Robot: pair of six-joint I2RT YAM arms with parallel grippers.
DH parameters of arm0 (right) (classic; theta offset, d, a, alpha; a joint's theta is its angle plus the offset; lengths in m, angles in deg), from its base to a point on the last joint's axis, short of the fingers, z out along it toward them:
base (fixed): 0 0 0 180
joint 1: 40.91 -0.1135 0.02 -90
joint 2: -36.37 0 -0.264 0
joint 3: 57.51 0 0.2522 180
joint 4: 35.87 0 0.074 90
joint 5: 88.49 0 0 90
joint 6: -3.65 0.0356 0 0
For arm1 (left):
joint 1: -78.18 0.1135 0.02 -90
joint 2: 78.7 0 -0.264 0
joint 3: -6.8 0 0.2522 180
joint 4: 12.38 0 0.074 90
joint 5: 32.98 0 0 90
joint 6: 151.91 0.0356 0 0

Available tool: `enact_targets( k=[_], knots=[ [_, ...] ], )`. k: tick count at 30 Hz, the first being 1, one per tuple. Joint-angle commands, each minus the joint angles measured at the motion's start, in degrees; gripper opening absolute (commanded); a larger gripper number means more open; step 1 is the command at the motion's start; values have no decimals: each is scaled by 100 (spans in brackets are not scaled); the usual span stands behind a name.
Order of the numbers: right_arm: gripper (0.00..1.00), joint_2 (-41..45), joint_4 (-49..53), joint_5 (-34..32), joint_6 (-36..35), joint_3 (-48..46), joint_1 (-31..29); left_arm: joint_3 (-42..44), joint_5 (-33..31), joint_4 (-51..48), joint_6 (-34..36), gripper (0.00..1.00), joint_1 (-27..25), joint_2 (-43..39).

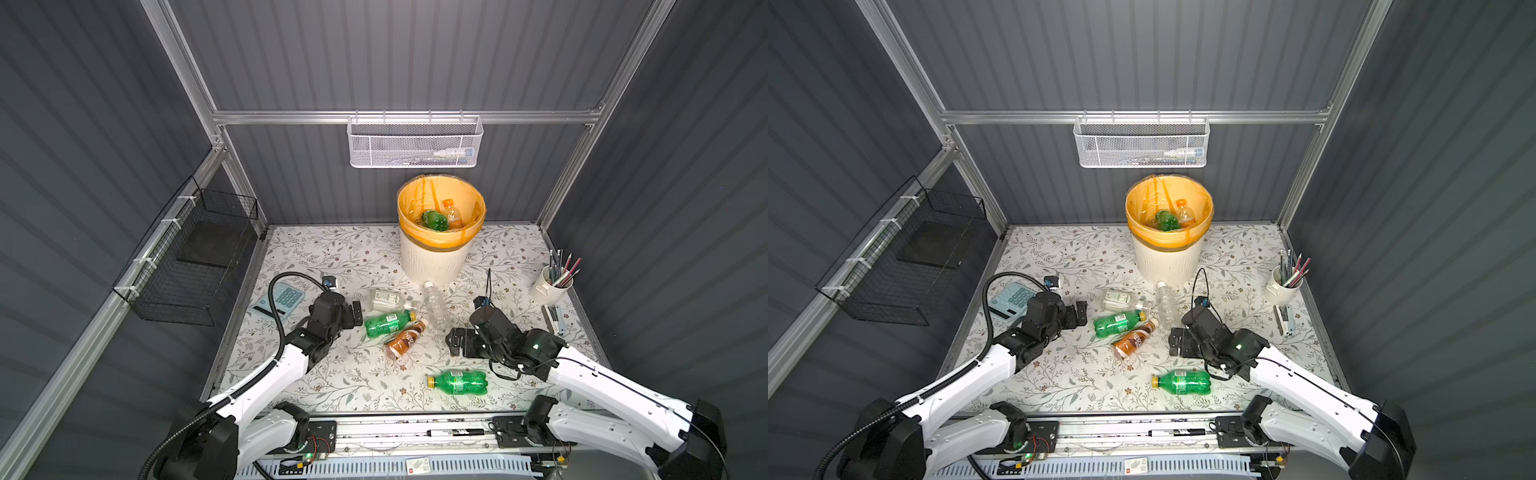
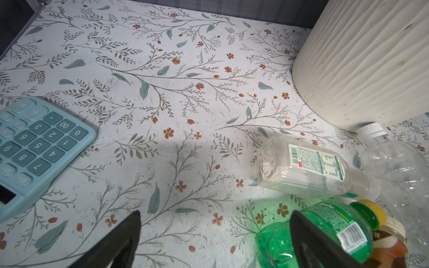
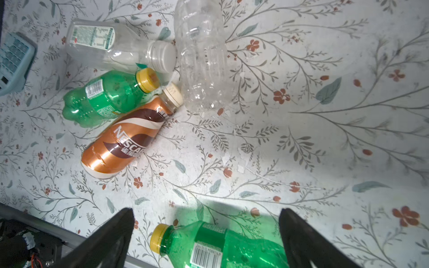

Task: Throw the plastic bottles in the bin
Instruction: 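Lower the right gripper onto the green bottle nearest the robot and close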

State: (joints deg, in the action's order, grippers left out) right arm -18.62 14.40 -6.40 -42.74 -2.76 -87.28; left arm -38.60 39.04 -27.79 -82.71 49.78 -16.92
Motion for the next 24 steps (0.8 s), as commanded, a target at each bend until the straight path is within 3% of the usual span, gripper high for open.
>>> enact_targets(
  k=[1,6,10,24],
  knots=[
    [99,32,550,-76,-169,140,-72,110,-80,-17,119,100,19,-131],
    [99,-116,855,-17,84,225,-114,72,-112,-37,242,100,19,-65],
    [99,26,848,-100,890,103,-112,112,-64,41,225,100,19,-44],
    [99,1215,388,673,3462,-1075,-118,307,-10,236,180,100,17,-34]
  ],
)
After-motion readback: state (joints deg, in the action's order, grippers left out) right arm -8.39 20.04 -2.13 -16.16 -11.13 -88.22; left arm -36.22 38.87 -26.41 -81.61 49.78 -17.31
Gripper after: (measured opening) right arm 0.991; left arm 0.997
